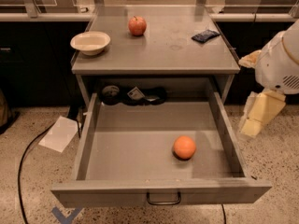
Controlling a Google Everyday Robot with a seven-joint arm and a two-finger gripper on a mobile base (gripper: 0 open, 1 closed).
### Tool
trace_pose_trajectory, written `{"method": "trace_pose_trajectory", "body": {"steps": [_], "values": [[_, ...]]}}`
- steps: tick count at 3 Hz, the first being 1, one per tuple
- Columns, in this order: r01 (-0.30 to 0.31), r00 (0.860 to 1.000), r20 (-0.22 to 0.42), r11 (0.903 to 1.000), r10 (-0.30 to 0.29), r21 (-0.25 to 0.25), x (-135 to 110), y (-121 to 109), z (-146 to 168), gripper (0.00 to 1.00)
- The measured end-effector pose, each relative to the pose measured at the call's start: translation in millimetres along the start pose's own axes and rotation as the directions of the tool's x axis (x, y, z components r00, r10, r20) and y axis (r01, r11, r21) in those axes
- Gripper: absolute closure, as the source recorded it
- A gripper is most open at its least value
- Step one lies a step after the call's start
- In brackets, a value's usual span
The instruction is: Pick orange from top drawer and place on counter
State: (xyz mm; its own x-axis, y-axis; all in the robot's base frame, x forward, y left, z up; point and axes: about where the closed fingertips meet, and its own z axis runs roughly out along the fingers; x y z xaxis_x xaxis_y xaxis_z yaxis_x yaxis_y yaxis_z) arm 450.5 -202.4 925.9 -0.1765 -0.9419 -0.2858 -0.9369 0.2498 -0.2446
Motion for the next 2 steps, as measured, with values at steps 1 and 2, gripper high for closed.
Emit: {"method": "trace_pose_trajectory", "body": {"steps": [1, 2], "values": [[0.001, 0.999, 0.035, 1.0, -0.001, 0.009, 0.7, -7.2, 47.3, 0.0], [0.004, 0.995, 0.097, 0.9999, -0.003, -0.017, -19.1, -28.9, 130.2, 0.0]]}}
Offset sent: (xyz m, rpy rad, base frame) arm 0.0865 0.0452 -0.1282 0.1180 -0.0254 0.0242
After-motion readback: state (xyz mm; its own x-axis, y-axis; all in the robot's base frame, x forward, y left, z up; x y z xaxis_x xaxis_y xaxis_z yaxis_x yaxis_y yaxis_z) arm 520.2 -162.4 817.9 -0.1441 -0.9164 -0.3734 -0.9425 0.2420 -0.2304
